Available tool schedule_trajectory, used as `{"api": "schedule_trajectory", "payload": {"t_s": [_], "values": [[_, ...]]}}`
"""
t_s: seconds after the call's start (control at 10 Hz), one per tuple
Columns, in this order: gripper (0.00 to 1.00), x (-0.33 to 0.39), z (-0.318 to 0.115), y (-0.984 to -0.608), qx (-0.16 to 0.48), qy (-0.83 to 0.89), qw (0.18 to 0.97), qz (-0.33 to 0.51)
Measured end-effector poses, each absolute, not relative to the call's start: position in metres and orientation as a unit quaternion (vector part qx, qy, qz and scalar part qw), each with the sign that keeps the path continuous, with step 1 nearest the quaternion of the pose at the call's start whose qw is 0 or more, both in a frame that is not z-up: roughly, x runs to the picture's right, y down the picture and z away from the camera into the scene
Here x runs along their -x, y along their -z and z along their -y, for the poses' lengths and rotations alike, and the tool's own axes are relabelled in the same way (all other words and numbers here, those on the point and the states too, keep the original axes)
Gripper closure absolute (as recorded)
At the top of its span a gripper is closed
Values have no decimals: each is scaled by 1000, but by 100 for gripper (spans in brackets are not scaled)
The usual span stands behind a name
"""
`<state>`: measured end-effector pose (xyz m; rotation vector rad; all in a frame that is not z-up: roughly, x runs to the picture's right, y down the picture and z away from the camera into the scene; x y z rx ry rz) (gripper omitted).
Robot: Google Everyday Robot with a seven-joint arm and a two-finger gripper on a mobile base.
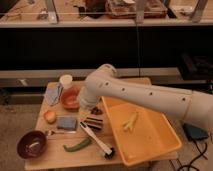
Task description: Wipe tray with sponge
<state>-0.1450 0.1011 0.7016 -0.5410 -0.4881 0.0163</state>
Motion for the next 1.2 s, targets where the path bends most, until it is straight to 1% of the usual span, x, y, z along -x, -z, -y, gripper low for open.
{"api": "schedule_trajectory", "payload": {"t_s": [0.2, 0.4, 0.6, 0.9, 1.1, 1.2], "values": [[35, 171, -120, -710, 275, -32, 928, 247], [35, 180, -132, -719, 275, -82, 919, 271], [35, 183, -135, -722, 274, -105, 913, 285], [35, 182, -134, -724, 276, -100, 915, 276], [35, 183, -135, -742, 282, -90, 918, 264], [35, 182, -136, -757, 282, -86, 920, 257]]}}
